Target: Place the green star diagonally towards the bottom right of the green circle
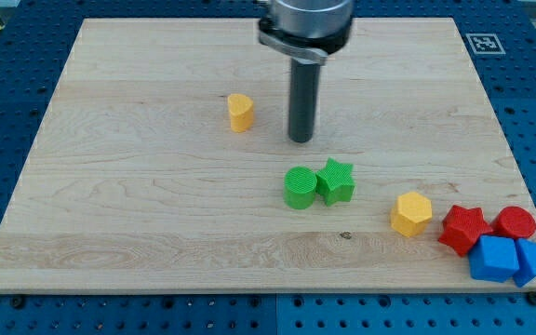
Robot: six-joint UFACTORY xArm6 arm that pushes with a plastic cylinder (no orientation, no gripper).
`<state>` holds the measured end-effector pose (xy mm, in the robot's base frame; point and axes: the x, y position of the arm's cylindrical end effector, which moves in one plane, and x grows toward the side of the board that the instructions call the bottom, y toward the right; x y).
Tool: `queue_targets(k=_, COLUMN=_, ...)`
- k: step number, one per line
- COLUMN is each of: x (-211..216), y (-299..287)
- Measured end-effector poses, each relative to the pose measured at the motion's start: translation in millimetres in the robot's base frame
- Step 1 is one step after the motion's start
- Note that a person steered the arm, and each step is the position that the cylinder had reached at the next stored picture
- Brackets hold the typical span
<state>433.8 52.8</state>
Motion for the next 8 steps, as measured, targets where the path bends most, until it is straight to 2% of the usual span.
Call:
queue_targets(k=1, x=10.3, y=47.8)
queue_targets(k=2, x=35.2, y=57.8)
queue_targets(k=8, x=68.6, y=30.0)
